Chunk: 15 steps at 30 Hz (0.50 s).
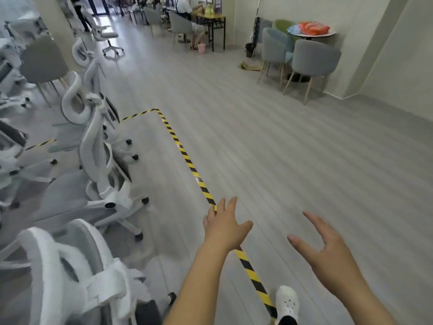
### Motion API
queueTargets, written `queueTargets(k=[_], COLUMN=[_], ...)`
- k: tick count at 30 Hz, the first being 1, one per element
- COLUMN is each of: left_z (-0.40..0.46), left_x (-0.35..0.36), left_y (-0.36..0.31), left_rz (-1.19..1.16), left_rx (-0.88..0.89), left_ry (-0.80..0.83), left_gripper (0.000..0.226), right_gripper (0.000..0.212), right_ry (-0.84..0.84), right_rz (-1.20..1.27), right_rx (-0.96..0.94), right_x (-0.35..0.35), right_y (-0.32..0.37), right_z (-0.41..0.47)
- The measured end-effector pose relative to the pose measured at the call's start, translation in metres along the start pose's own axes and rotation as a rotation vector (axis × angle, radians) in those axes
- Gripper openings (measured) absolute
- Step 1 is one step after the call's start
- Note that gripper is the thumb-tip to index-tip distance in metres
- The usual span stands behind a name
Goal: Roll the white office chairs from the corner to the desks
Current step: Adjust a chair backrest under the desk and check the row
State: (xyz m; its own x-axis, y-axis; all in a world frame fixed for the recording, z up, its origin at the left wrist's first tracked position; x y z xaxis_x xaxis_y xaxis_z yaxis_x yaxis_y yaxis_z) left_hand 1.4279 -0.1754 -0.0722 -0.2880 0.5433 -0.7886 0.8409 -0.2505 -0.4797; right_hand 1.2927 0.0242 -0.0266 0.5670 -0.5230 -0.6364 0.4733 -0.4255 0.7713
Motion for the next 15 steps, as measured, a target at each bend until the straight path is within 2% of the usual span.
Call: queueTargets(k=[6,10,15], left_z=[0.111,0.161,0.206], left_x=[-0.016,-0.061,-0.128], left_y=[0.008,0.013,0.021], left_rz=[-0.026,-0.065,-0.223], left_rx=[-0.206,-0.388,-0.497], left_ry=[-0.046,-0.129,-0.32], left_gripper=[0.075,0.076,0.076], right_gripper=[0.076,0.075,0.078], right_ry=[0.202,0.363,0.572], right_rz=[0.126,0.216,0.199], right_rx=[-0.057,-0.123,-0.27], right_x=[0.036,0.059,0.126], right_y=[-0.019,0.009,0.066], right_z=[0.189,0.308,0.425])
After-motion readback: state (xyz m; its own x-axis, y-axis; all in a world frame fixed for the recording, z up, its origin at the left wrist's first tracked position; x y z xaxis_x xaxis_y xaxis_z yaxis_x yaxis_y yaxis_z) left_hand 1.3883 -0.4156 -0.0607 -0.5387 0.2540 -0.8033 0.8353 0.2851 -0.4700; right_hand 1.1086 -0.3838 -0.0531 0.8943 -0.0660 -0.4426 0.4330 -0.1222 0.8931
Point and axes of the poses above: each hand's wrist, its own z-axis towards the middle knuckle, its own x-axis out of the palm, y = z × x, the point moved 10 cm from there along z, towards the middle knuckle, and after that the axes turned 10 degrees about -x, right-handed, at the moved point
